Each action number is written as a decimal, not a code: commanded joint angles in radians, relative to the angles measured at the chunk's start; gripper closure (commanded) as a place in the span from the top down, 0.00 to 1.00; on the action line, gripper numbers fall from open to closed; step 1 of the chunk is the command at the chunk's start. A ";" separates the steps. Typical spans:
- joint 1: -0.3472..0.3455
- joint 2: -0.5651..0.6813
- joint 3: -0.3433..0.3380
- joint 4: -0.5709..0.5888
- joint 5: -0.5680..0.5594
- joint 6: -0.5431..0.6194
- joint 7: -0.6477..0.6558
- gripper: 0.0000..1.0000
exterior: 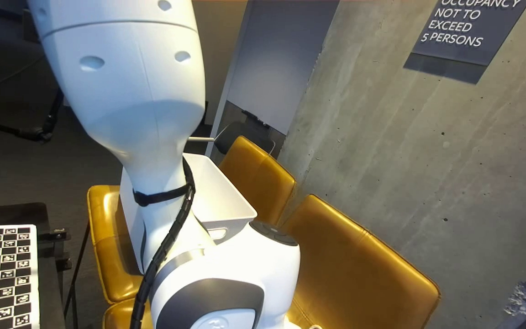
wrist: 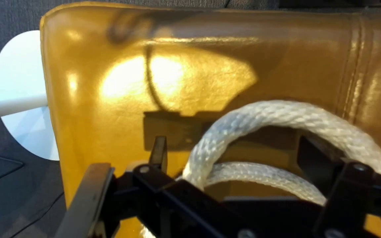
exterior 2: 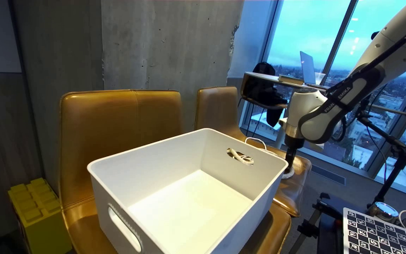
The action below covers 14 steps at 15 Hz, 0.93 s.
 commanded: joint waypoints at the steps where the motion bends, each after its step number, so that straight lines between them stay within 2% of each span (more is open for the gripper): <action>1: -0.007 0.041 -0.007 0.021 0.007 0.026 0.019 1.00; 2: -0.010 0.048 -0.007 0.024 0.009 0.022 0.020 0.98; 3: -0.012 0.052 -0.008 0.026 0.011 0.020 0.022 0.74; 4: -0.013 0.058 -0.009 0.030 0.012 0.018 0.024 0.73; 6: -0.013 0.059 -0.009 0.033 0.013 0.018 0.027 0.61; 9: -0.006 0.054 -0.012 0.035 0.012 0.016 0.036 0.36; 14: 0.022 0.004 -0.016 0.035 0.016 -0.019 0.068 0.01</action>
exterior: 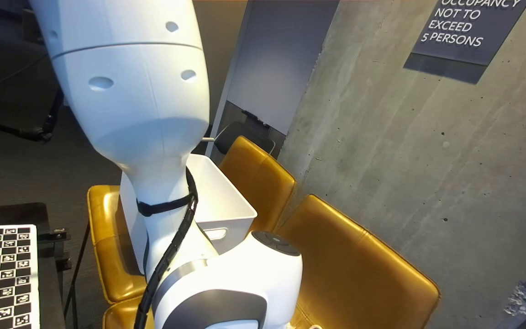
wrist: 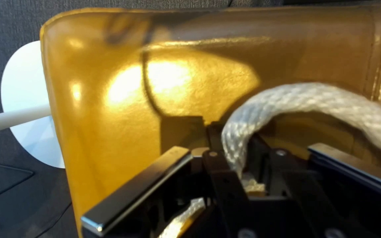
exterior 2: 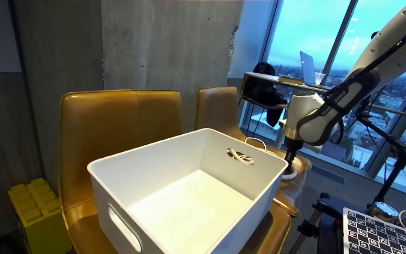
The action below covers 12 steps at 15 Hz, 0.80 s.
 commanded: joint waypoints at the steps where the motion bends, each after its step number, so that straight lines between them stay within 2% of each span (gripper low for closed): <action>1: 0.029 -0.052 0.000 0.000 0.015 -0.034 0.029 0.00; 6: 0.083 -0.200 0.031 0.022 0.034 -0.146 0.056 0.03; 12: 0.131 -0.357 0.116 0.164 0.119 -0.332 0.053 0.03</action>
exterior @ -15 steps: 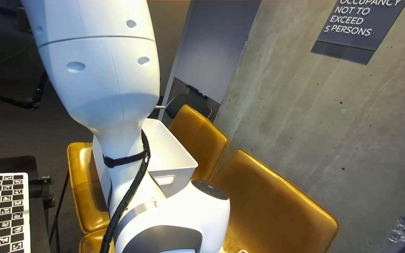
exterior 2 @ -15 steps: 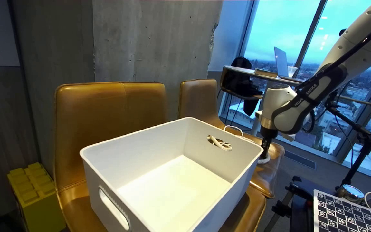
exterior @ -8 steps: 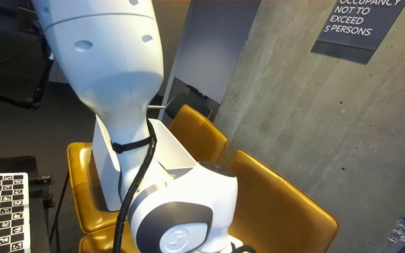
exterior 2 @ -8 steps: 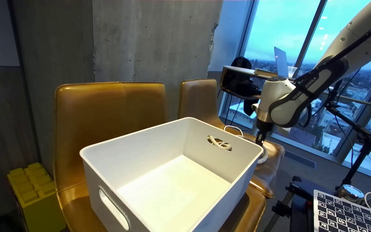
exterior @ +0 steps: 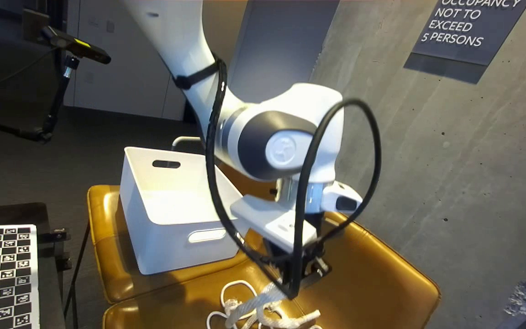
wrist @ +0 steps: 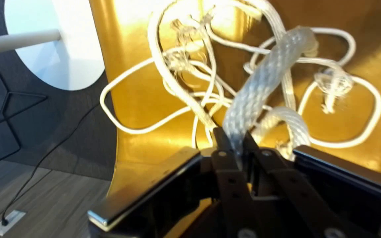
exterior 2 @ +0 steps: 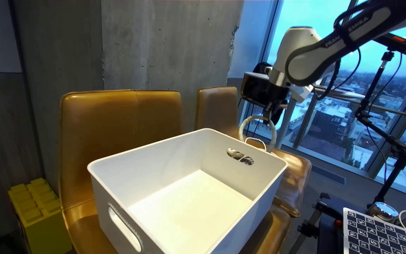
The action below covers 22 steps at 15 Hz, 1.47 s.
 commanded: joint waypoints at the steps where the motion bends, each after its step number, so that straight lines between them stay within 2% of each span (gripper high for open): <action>1: 0.027 -0.090 0.052 0.099 0.055 -0.142 0.003 0.03; 8: 0.114 -0.137 0.132 0.431 0.119 -0.427 0.037 0.03; 10: 0.142 -0.152 0.153 0.492 0.127 -0.489 0.054 0.03; 12: 0.176 -0.191 0.177 0.489 0.125 -0.521 0.076 0.03; 17: 0.254 -0.305 0.227 0.314 0.108 -0.470 0.124 0.03; 22: 0.283 -0.377 0.256 0.178 0.132 -0.481 0.165 0.03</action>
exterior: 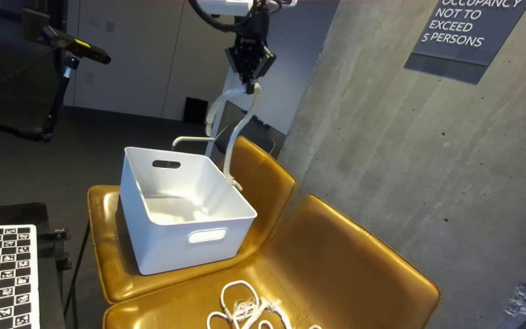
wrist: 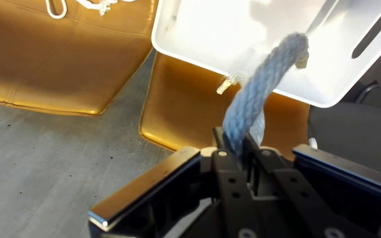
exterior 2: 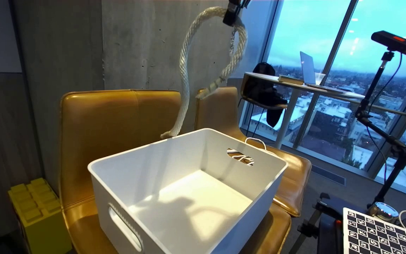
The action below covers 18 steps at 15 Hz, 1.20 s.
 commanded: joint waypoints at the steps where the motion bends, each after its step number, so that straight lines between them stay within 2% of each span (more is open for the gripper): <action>1: 0.013 -0.119 0.020 -0.173 0.028 0.021 0.050 0.03; 6: 0.042 -0.254 0.058 -0.385 0.021 0.051 0.102 0.03; 10: 0.043 -0.306 0.068 -0.489 0.027 0.065 0.119 0.03; 14: 0.030 -0.314 0.055 -0.541 0.021 0.095 0.114 0.03; 18: -0.001 -0.275 0.025 -0.532 0.026 0.127 0.091 0.03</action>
